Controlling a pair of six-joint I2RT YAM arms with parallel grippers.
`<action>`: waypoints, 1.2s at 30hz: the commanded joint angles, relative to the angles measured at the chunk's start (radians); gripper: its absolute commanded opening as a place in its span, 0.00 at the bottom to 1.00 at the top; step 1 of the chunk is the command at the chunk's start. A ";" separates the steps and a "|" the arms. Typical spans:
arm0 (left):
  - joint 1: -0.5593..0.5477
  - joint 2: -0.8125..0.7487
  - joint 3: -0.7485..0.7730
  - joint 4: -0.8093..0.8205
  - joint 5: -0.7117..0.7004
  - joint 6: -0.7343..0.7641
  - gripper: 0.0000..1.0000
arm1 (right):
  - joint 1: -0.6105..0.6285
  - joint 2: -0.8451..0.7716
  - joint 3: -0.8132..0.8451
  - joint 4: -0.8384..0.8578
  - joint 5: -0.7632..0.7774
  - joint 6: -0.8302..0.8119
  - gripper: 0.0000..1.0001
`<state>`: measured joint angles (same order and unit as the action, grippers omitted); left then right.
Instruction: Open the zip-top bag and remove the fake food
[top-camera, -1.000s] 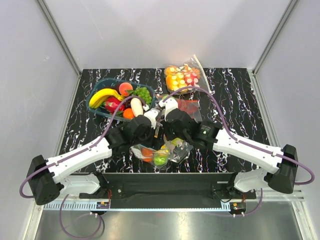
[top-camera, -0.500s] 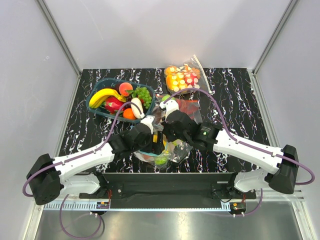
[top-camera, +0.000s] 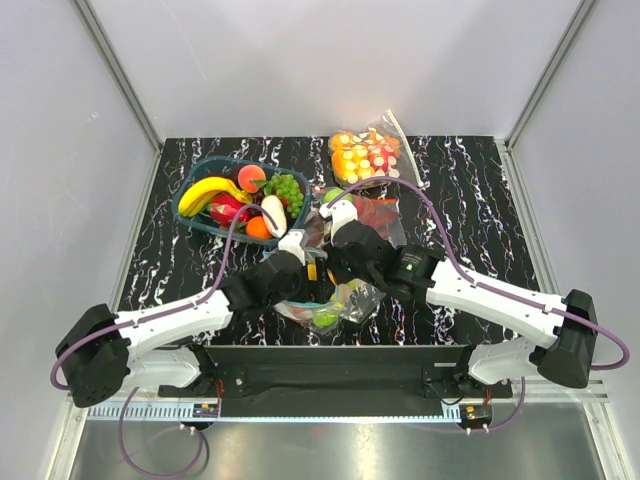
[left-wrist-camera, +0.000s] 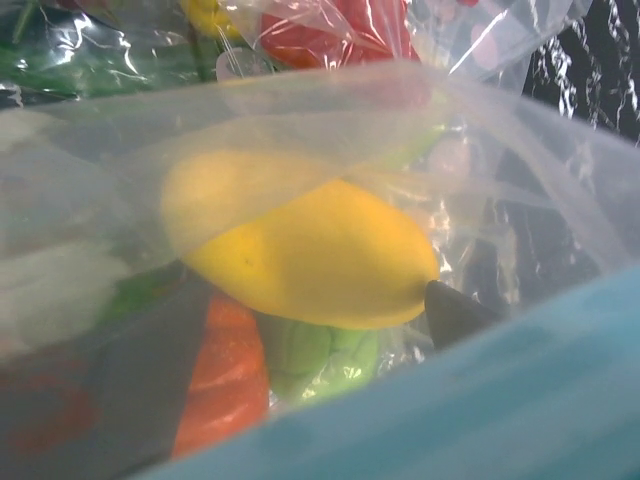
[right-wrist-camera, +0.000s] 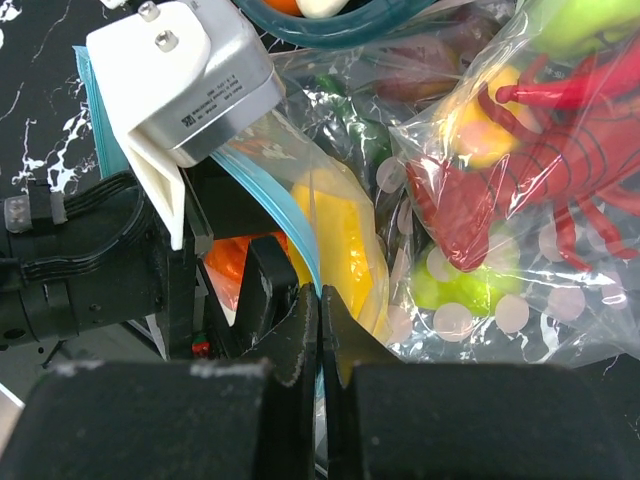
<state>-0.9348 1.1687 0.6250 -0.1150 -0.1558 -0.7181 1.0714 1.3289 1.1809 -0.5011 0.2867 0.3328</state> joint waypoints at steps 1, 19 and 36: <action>-0.004 0.020 -0.016 0.117 -0.071 -0.047 0.95 | 0.005 -0.023 -0.004 0.044 -0.026 -0.011 0.03; -0.002 0.148 0.015 0.248 -0.122 -0.066 0.56 | 0.005 -0.036 -0.050 0.070 -0.054 0.000 0.03; 0.005 -0.044 0.015 0.090 -0.134 -0.006 0.34 | 0.005 -0.022 -0.021 0.035 0.042 0.003 0.03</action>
<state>-0.9386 1.1309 0.6151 -0.0071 -0.2466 -0.7403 1.0668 1.3251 1.1275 -0.4732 0.2974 0.3225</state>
